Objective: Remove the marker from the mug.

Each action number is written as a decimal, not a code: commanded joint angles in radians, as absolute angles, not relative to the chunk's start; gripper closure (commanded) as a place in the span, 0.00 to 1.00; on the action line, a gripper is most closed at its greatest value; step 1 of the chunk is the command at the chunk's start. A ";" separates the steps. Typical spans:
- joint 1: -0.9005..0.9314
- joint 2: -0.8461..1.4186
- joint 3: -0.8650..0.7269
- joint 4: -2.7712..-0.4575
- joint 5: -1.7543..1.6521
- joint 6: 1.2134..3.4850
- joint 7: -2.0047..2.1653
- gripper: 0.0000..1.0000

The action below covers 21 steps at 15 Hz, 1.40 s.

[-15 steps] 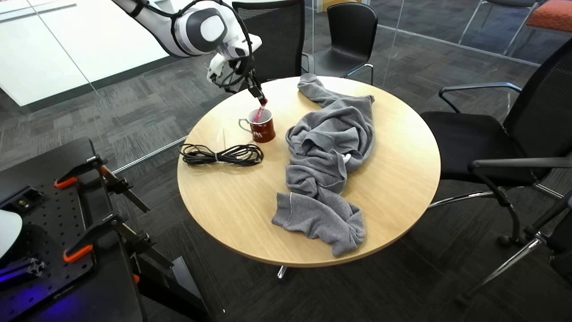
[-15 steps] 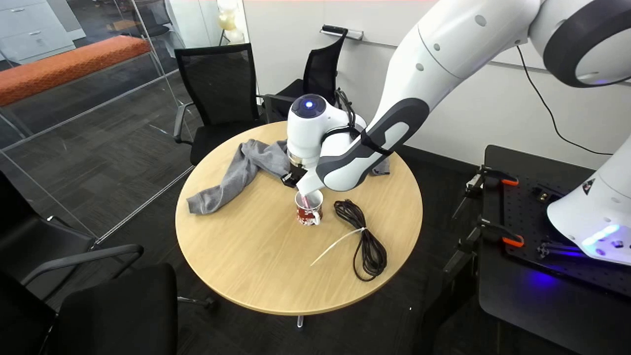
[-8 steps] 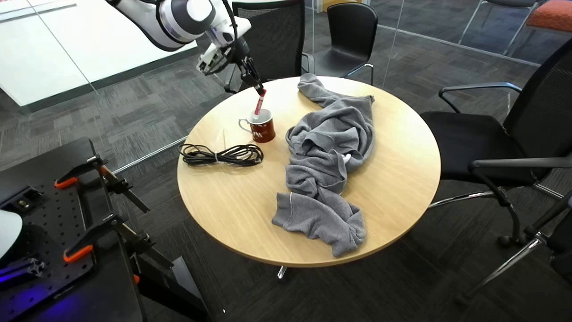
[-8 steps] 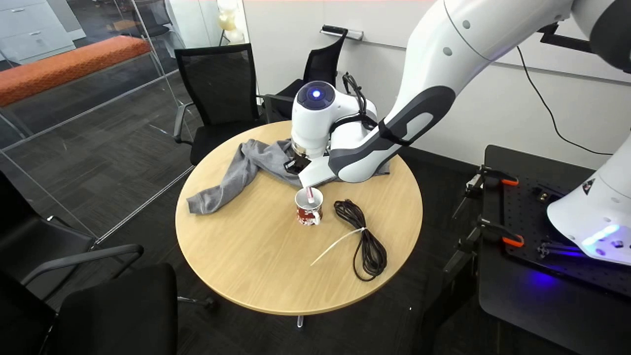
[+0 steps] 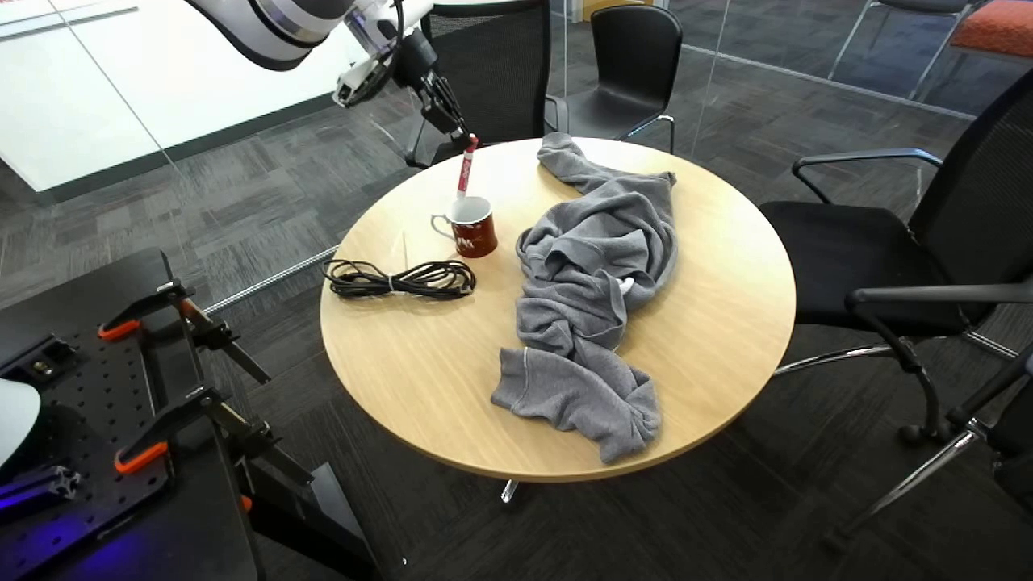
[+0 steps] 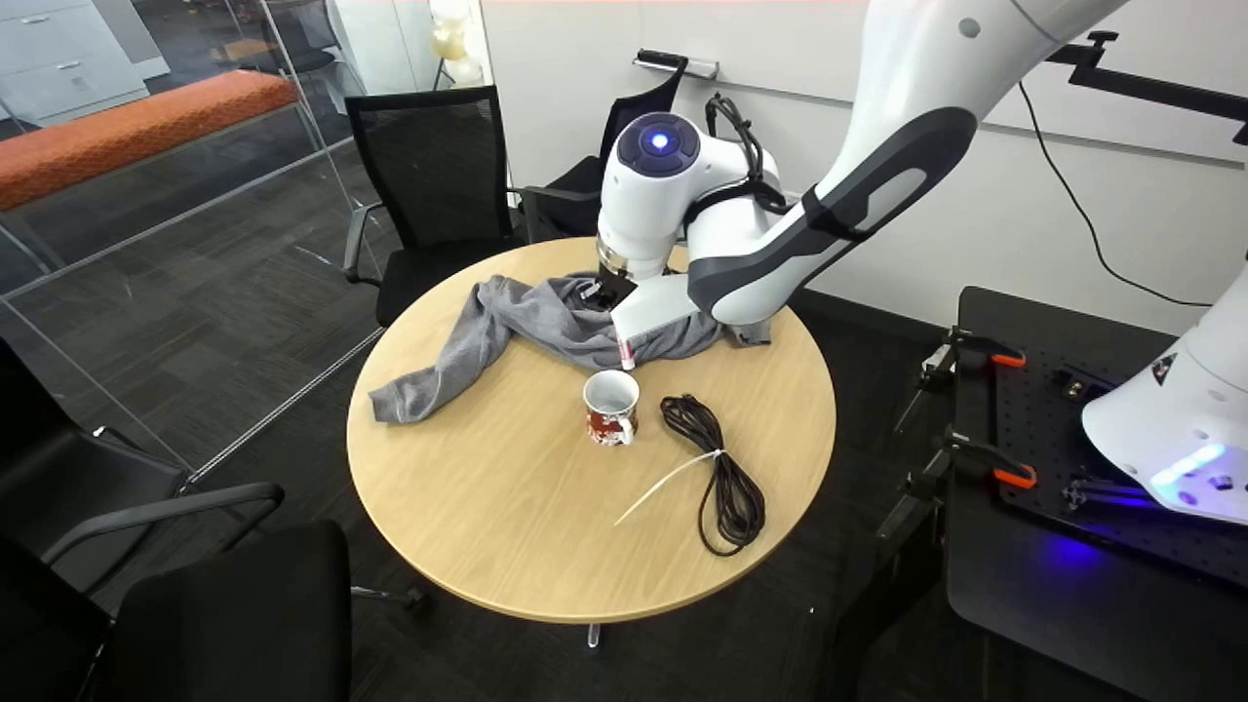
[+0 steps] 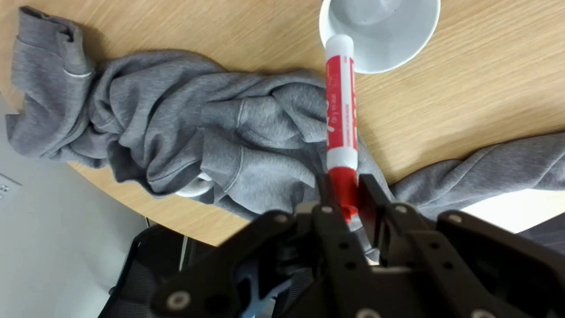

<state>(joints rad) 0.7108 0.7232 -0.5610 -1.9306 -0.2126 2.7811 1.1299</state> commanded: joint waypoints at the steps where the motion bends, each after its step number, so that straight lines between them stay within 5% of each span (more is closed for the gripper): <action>1: 0.702 0.585 -0.560 -2.049 -0.299 2.784 1.091 0.95; 10: 0.355 0.374 -0.258 -2.118 -0.291 2.525 0.628 0.95; 21: 0.185 0.485 -0.119 -1.978 -0.361 2.202 0.312 0.95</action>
<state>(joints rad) 0.2196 0.4210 -0.1563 -2.0471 -0.3398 2.2440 0.3715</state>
